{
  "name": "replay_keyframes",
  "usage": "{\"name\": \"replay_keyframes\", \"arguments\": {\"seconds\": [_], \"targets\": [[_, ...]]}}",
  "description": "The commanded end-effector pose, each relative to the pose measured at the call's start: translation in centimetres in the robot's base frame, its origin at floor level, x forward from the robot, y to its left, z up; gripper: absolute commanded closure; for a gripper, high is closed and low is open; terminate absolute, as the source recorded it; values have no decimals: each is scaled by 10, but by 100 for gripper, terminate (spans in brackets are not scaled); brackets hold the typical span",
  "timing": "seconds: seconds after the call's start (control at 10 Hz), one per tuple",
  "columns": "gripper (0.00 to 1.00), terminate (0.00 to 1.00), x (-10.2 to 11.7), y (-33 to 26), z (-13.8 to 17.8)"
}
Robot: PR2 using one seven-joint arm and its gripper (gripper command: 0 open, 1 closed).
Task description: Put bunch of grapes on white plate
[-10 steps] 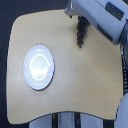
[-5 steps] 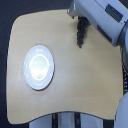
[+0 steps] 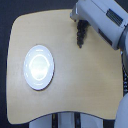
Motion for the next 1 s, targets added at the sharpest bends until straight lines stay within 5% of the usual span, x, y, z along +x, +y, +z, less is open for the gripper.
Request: {"name": "replay_keyframes", "arguments": {"seconds": [0.0, 0.8, 0.9], "targets": [[0, 0, -22, -4, -31], [0, 0, -15, 2, -34], [100, 0, -17, 4, -31]]}}
